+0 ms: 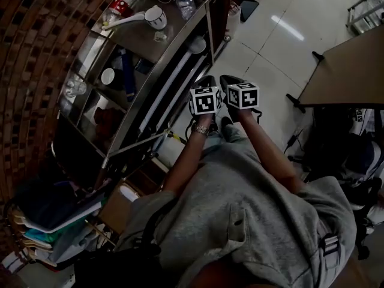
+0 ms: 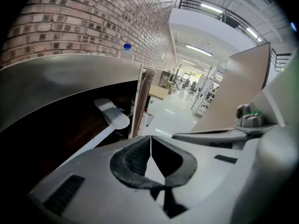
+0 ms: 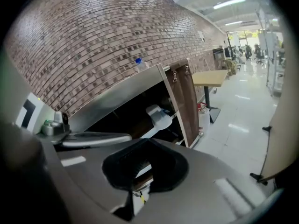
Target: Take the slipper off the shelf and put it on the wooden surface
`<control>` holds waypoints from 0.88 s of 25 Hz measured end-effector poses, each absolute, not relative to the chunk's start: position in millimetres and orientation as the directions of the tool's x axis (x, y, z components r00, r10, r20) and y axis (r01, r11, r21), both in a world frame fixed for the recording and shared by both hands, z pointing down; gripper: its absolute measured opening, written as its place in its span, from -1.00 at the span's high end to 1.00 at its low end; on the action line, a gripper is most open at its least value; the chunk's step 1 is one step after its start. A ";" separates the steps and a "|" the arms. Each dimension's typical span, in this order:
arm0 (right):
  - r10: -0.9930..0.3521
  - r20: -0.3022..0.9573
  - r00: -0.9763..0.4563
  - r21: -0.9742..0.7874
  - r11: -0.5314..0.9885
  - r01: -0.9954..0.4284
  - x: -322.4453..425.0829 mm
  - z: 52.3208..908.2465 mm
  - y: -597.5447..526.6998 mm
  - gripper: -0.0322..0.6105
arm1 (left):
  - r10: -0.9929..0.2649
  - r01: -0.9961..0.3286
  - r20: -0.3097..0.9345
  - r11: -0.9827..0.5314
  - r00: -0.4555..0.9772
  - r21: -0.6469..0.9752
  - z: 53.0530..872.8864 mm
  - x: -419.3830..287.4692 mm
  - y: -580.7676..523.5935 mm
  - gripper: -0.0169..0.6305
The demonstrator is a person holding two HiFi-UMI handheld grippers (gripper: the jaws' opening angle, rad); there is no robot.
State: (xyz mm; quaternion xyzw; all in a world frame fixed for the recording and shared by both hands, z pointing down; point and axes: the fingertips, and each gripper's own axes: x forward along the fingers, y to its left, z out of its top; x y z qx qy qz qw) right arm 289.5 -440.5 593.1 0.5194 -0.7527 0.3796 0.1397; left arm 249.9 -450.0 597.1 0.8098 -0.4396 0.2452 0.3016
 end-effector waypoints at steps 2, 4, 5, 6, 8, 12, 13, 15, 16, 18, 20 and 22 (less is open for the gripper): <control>-0.652 0.590 -0.476 -0.459 0.213 -0.862 281.5 597.1 -454.3 0.89 | -0.573 -0.875 0.671 -0.401 0.470 0.271 600.1 248.4 -460.5 0.92; -0.625 0.564 -0.539 -0.494 0.268 -0.827 268.4 601.8 -465.4 0.89 | -0.587 -0.898 0.687 -0.358 0.429 0.254 604.9 236.8 -467.8 0.92; -0.620 0.550 -0.560 -0.510 0.281 -0.813 264.0 606.2 -473.8 0.90 | -0.594 -0.908 0.693 -0.341 0.408 0.243 606.5 228.8 -472.2 0.92; -0.621 0.542 -0.567 -0.525 0.276 -0.805 263.2 614.0 -484.4 0.85 | -0.601 -0.916 0.697 -0.324 0.392 0.235 607.6 220.5 -476.5 0.92; -0.627 0.539 -0.563 -0.568 0.223 -0.792 270.0 638.4 -512.4 0.77 | -0.616 -0.929 0.698 -0.283 0.365 0.237 609.8 204.6 -483.1 0.92; -0.621 0.546 -0.562 -0.678 0.066 -0.732 275.6 704.4 -582.2 0.29 | -0.621 -0.953 0.722 -0.195 0.304 0.233 623.9 170.6 -479.3 0.92; -0.625 0.546 -0.558 -0.710 0.009 -0.704 274.8 721.6 -599.4 0.19 | -0.614 -0.958 0.735 -0.173 0.287 0.229 630.4 162.3 -475.5 0.92; -0.641 0.544 -0.542 -0.756 -0.093 -0.648 275.4 751.0 -632.5 -0.18 | -0.595 -0.964 0.760 -0.131 0.263 0.232 645.0 151.8 -467.8 0.92; -0.646 0.550 -0.529 -0.761 -0.126 -0.636 276.8 763.2 -647.0 -0.24 | -0.585 -0.964 0.769 -0.113 0.259 0.239 652.4 150.1 -464.4 0.92; -0.644 0.575 -0.504 -0.757 -0.184 -0.627 278.5 786.7 -668.2 -0.37 | -0.567 -0.963 0.782 -0.087 0.258 0.255 666.0 149.1 -457.5 0.92; -0.643 0.582 -0.498 -0.773 -0.246 -0.585 274.4 808.0 -679.3 -0.40 | -0.548 -0.962 0.795 -0.069 0.259 0.266 678.3 147.0 -449.7 0.92; -0.649 0.567 -0.507 -0.799 -0.283 -0.531 268.5 822.6 -685.2 -0.40 | -0.532 -0.959 0.805 -0.058 0.263 0.276 688.7 146.0 -444.3 0.92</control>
